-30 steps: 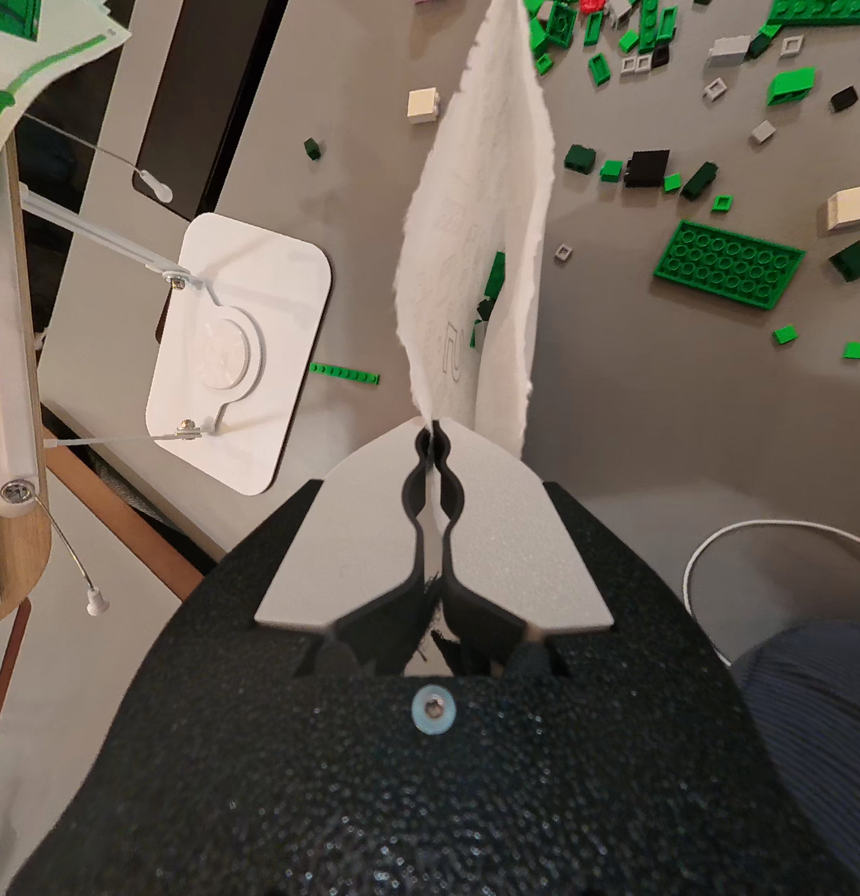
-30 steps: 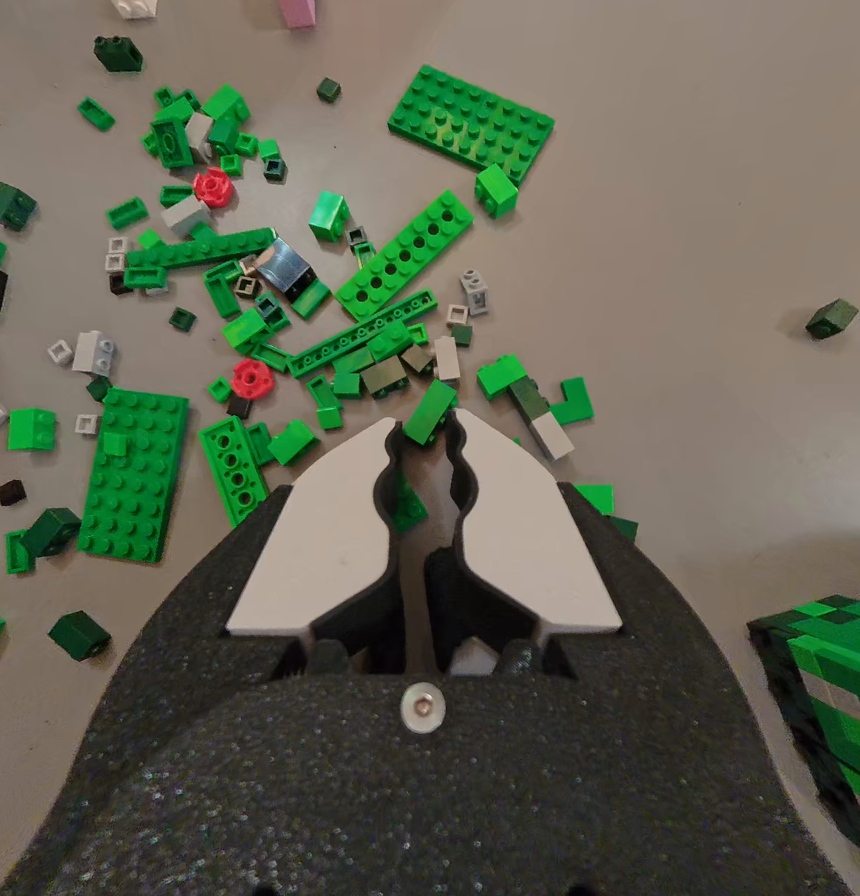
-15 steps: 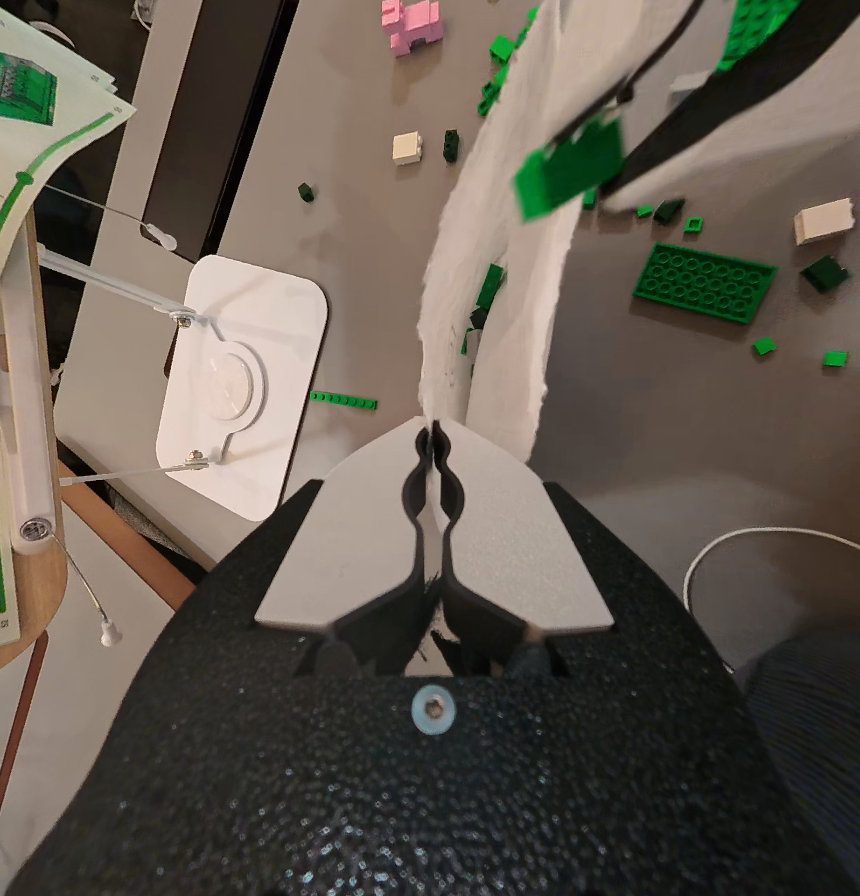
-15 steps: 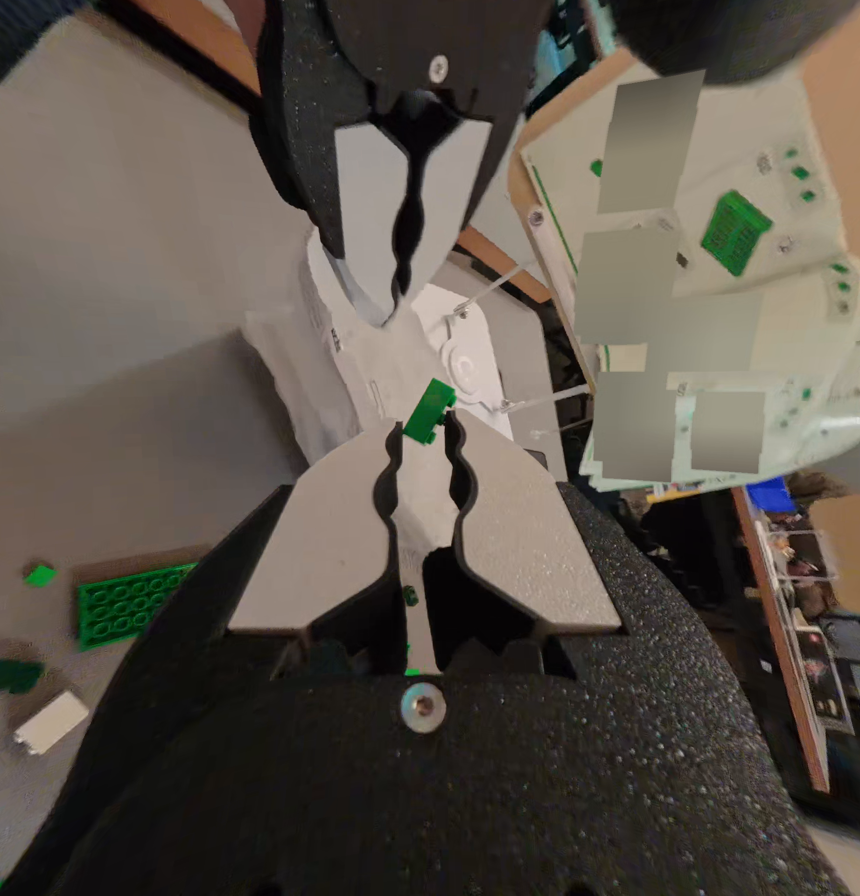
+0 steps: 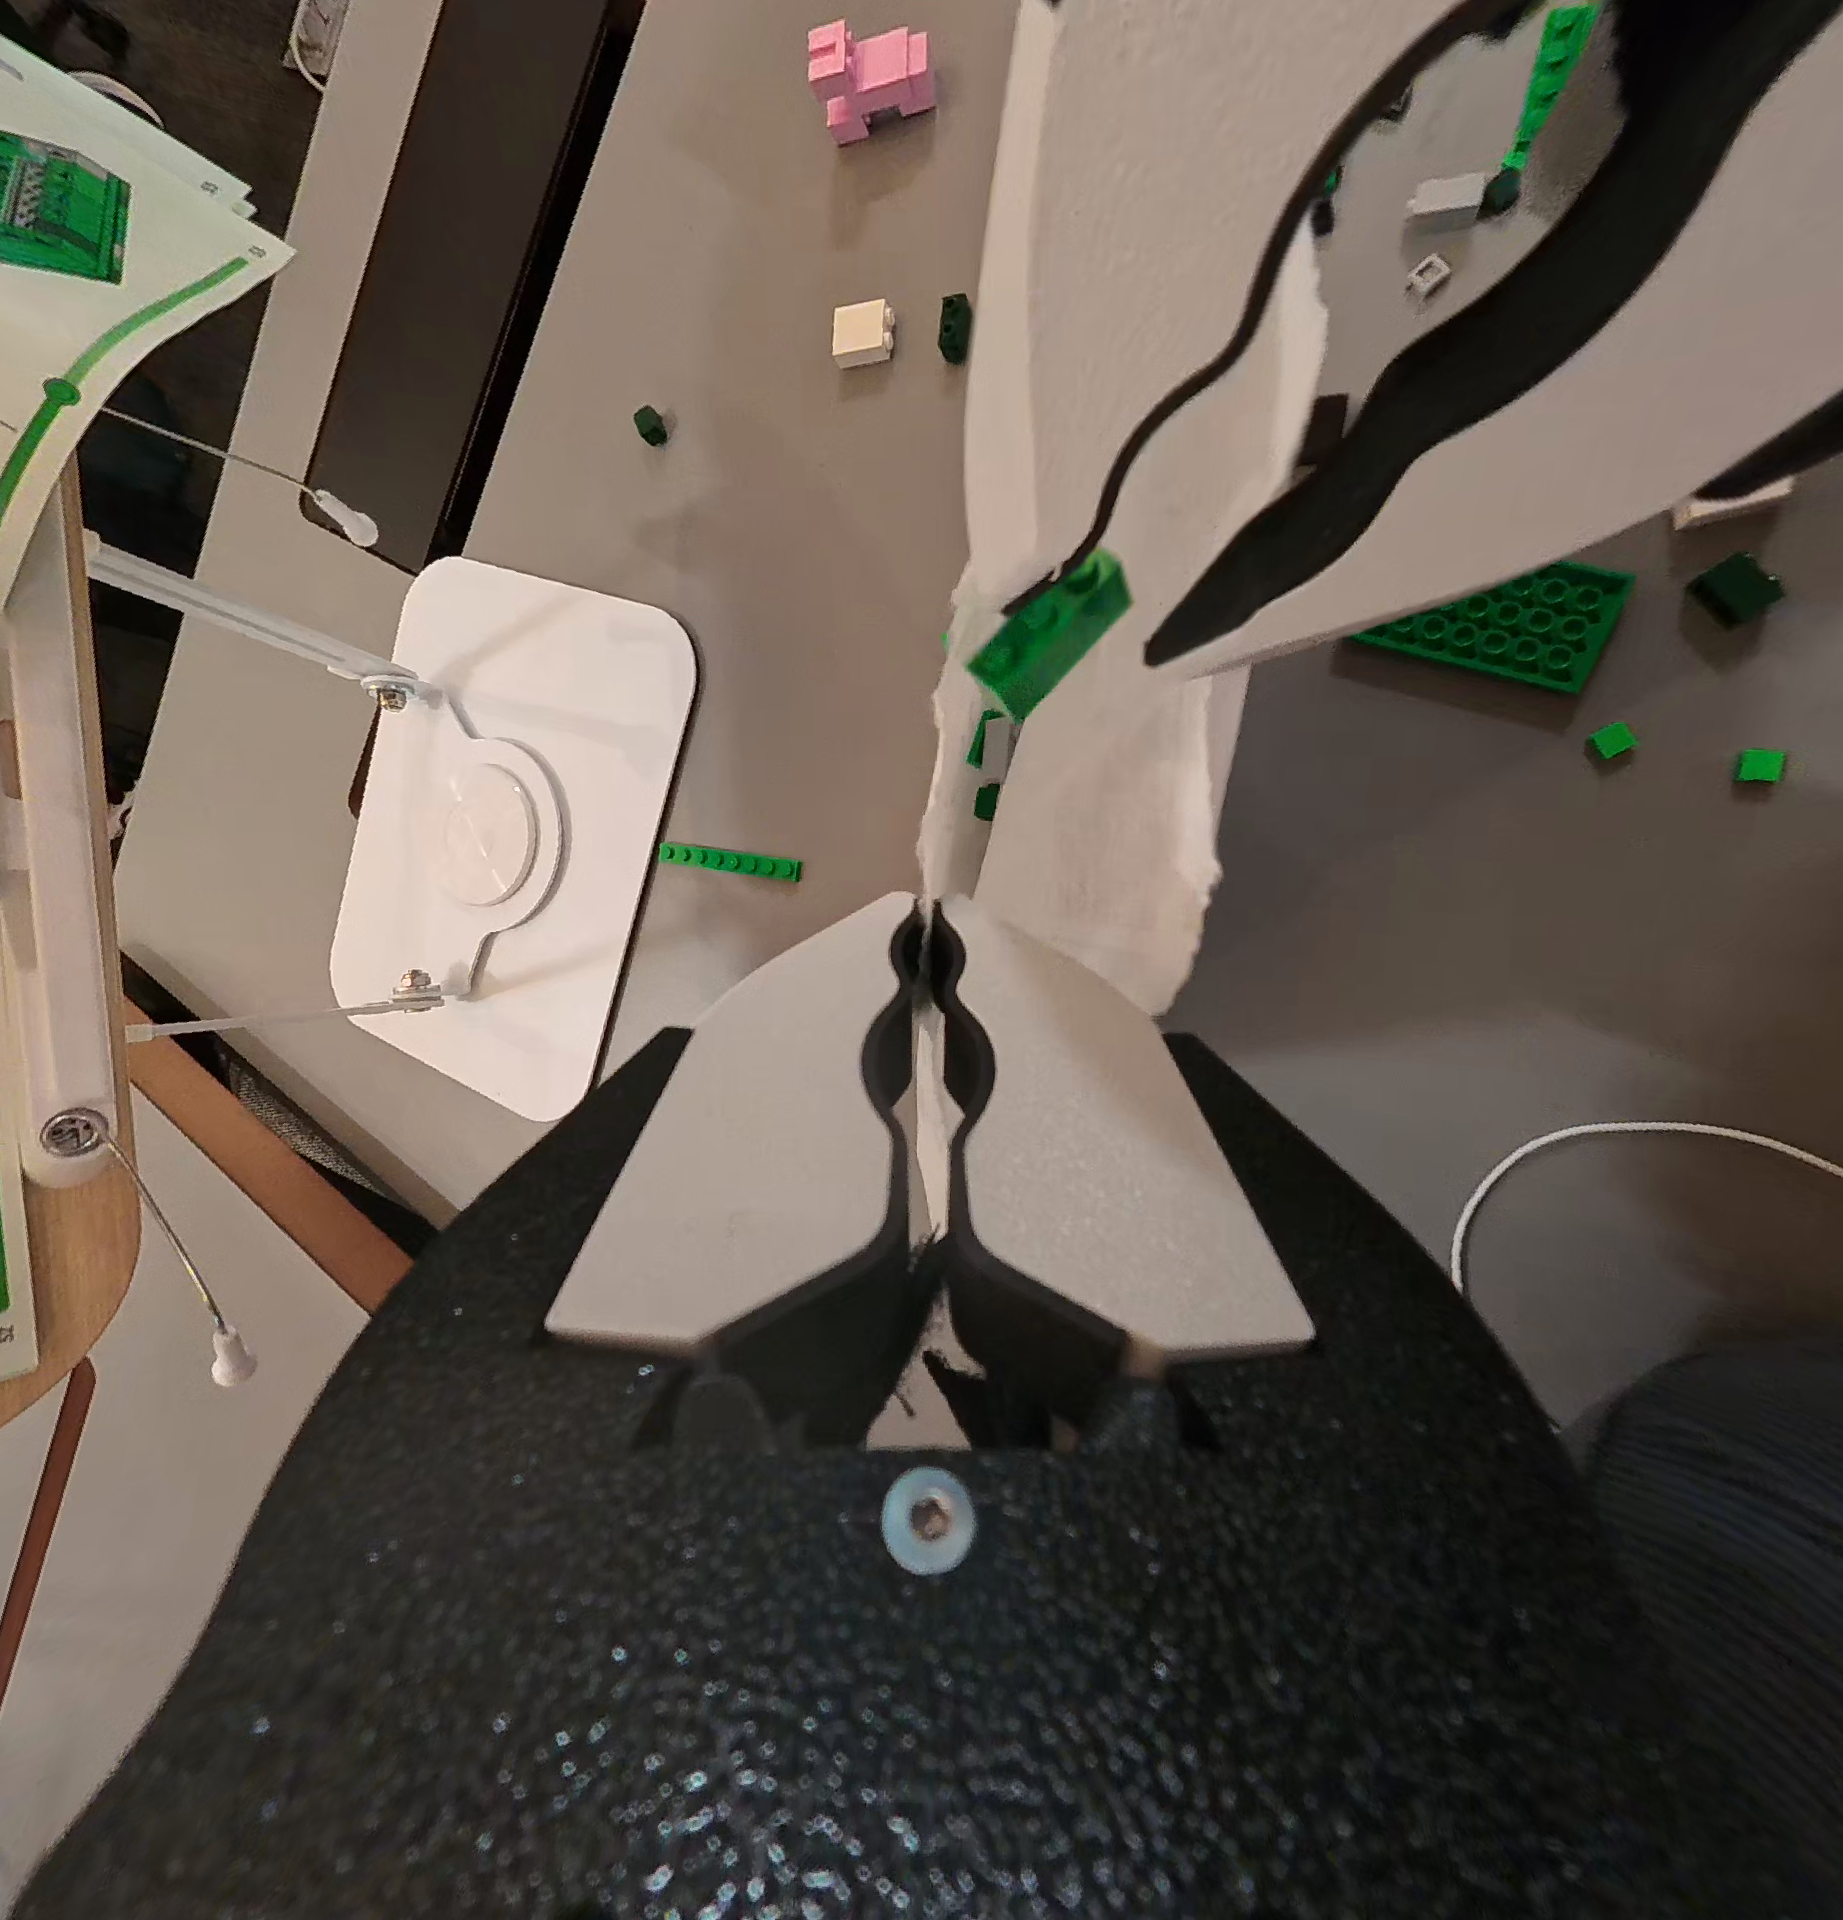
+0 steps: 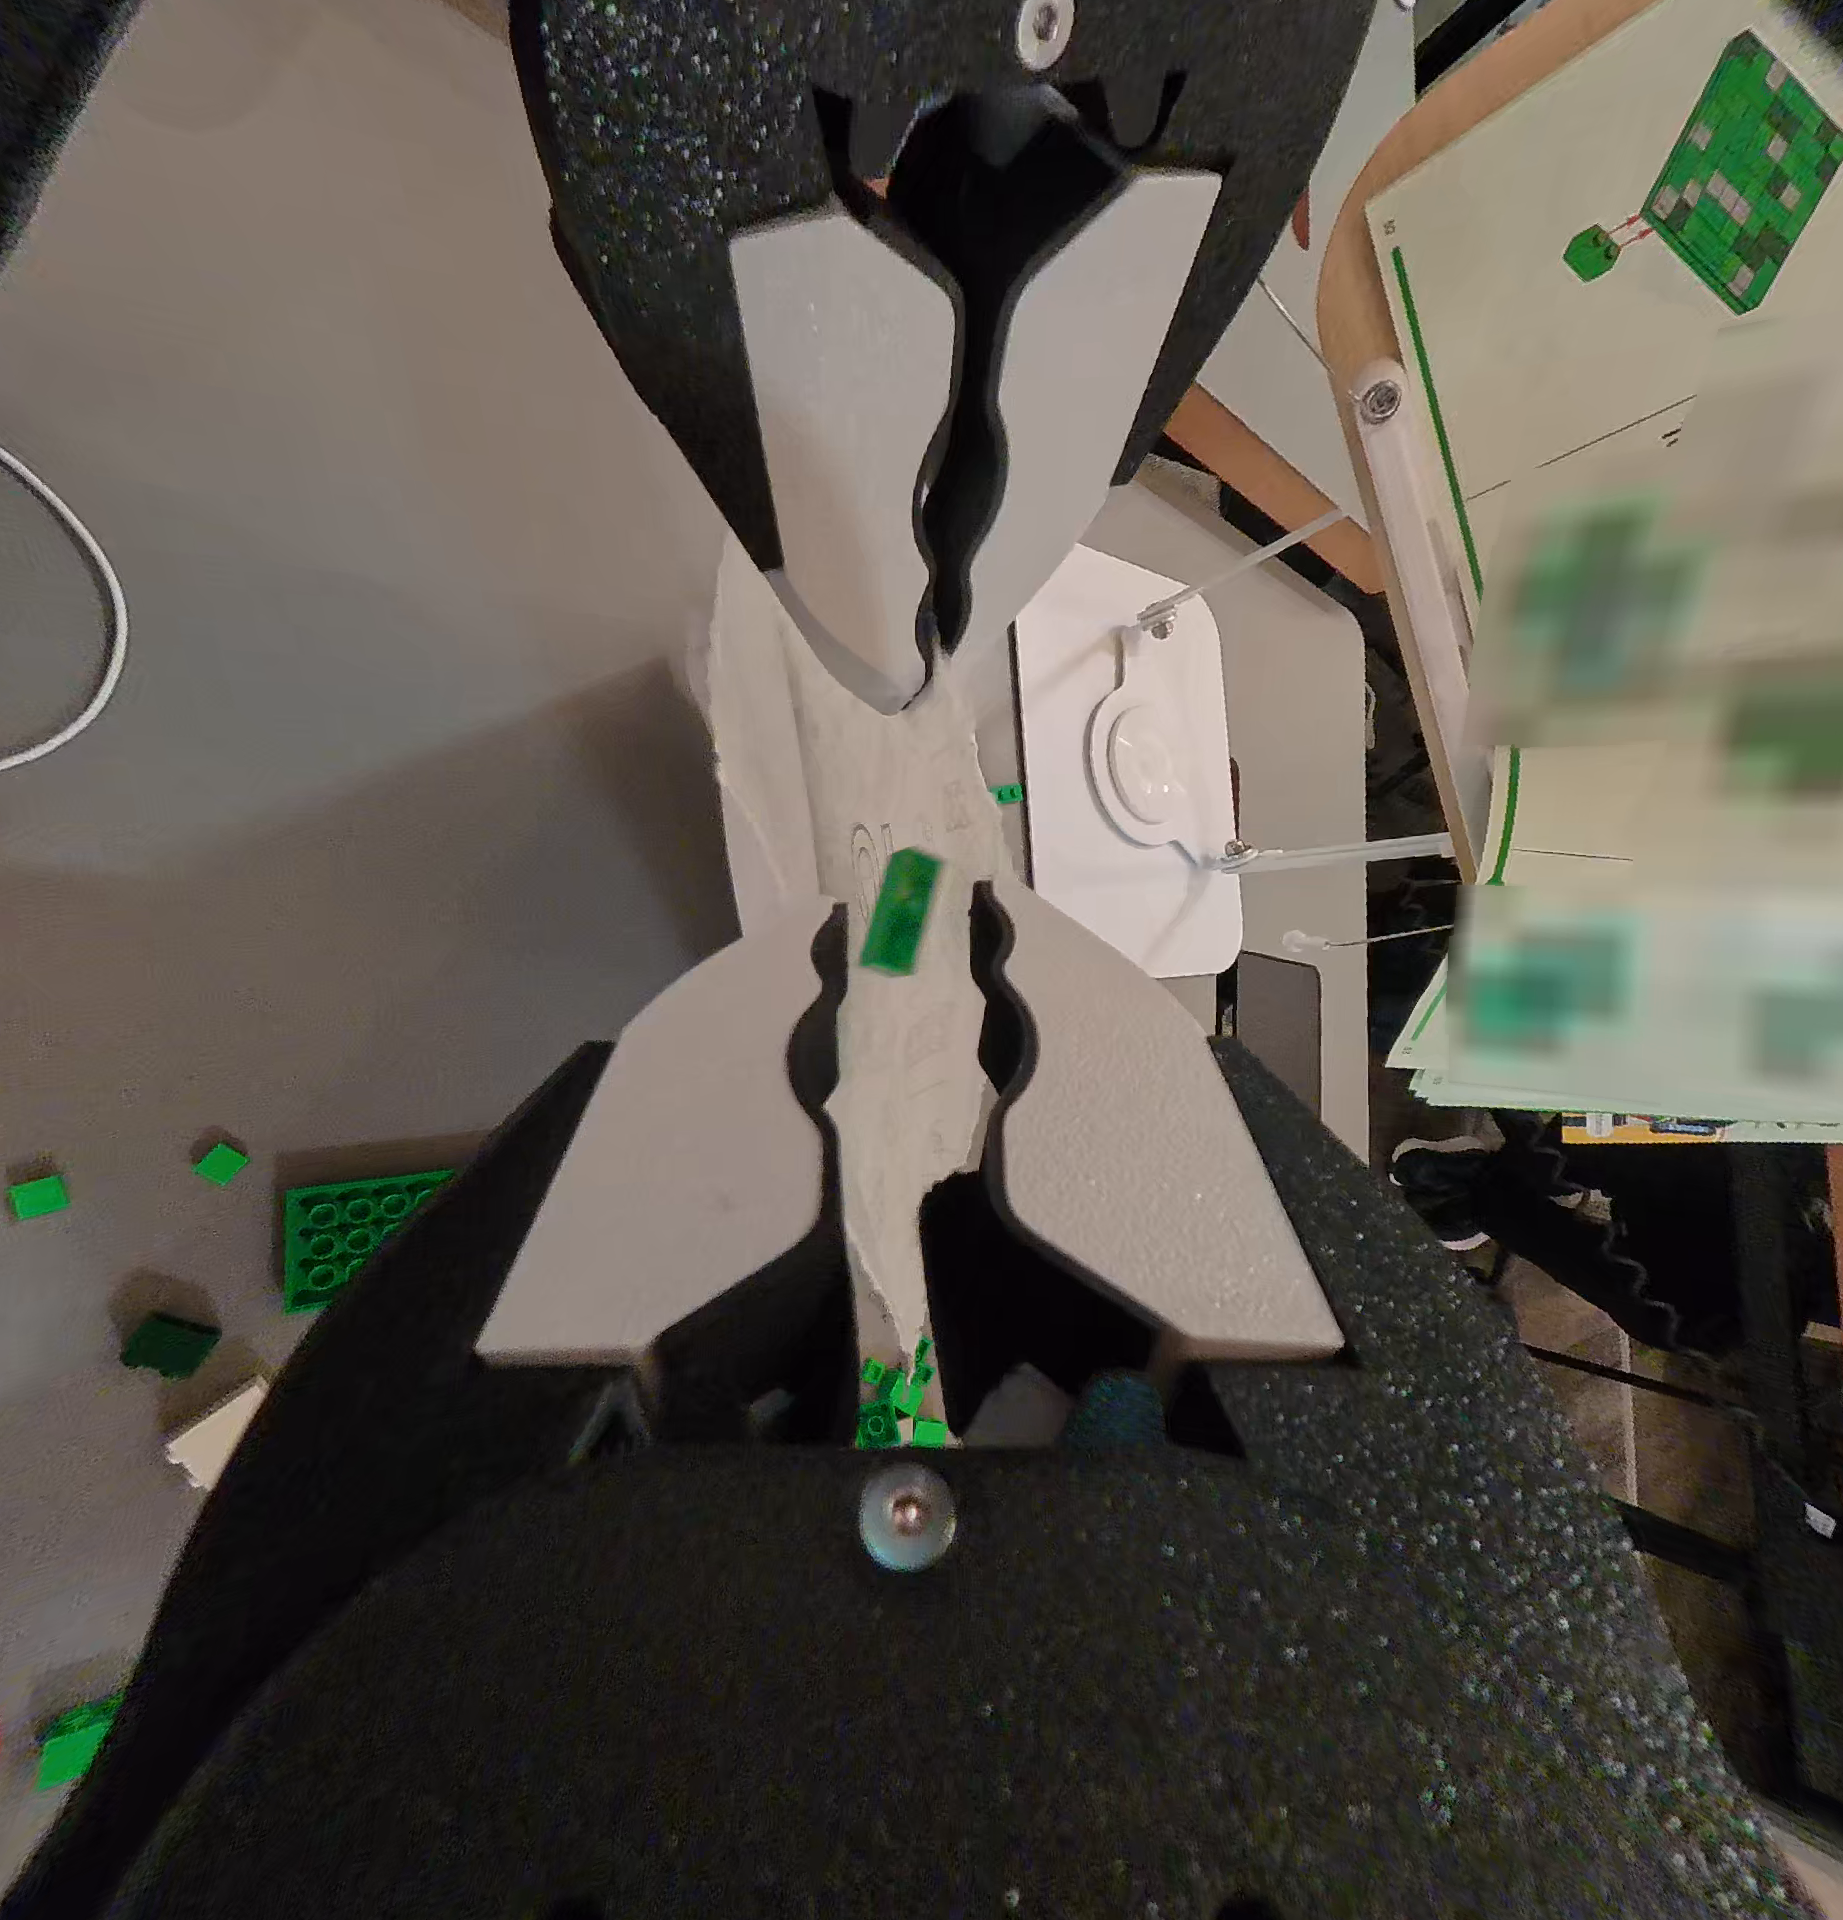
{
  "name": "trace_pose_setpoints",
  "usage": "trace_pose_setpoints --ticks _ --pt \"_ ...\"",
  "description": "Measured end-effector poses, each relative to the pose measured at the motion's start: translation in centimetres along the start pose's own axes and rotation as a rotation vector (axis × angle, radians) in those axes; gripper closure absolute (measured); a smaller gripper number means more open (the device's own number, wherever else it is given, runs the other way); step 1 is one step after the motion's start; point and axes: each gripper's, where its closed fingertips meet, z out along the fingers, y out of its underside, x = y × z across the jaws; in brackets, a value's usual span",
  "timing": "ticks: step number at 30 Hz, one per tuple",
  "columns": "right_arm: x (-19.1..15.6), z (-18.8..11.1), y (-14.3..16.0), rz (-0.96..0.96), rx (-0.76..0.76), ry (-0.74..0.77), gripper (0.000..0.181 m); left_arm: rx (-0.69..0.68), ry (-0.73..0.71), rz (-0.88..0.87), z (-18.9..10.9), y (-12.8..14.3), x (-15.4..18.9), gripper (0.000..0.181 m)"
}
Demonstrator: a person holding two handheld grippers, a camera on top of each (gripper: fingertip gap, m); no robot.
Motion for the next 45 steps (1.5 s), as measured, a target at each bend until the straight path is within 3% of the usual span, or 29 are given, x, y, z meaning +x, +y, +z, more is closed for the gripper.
trace_pose_setpoints --ticks 6,10,13,17,21,26,30,36,43,44,45 --pt "0.2 -0.5 -0.1 0.013 0.019 0.016 0.157 -0.001 0.003 -0.004 0.1 0.1 0.0 0.181" --pt "1.1 -3.8 1.1 0.107 0.073 0.1 0.157 -0.018 0.007 -0.01 0.3 0.3 -0.1 0.181" --pt "1.5 -7.5 5.0 0.269 0.092 0.171 0.158 -0.021 0.012 -0.016 0.4 0.4 -0.1 0.181" --pt "-0.3 -10.6 13.6 0.511 0.018 0.208 0.159 -0.009 0.014 -0.018 0.4 0.3 -0.1 0.181" --pt "-5.0 -10.5 20.1 0.653 -0.056 0.141 0.159 -0.009 0.016 -0.021 0.4 0.4 -0.2 0.181" --pt "-9.1 -9.1 23.1 0.738 -0.071 0.037 0.154 -0.026 0.016 -0.028 0.7 0.7 -0.3 0.181" --pt "-10.2 -7.8 20.5 0.692 0.058 -0.058 0.149 -0.025 0.016 -0.017 0.7 0.5 -0.1 0.181" --pt "-12.3 -3.2 19.7 0.655 -0.103 -0.261 0.153 -0.039 0.017 -0.005 0.9 0.3 0.1 0.181" --pt "-12.2 -2.2 19.1 0.628 -0.132 -0.312 0.165 -0.029 0.027 -0.007 0.7 0.3 0.2 0.181" --pt "-11.2 -2.4 18.0 0.593 -0.094 -0.286 0.181 -0.028 0.026 -0.007 0.7 0.3 0.2 0.181" --pt "-9.5 -2.7 15.9 0.554 -0.022 -0.238 0.181 -0.028 0.026 -0.007 0.7 0.3 0.2 0.181"
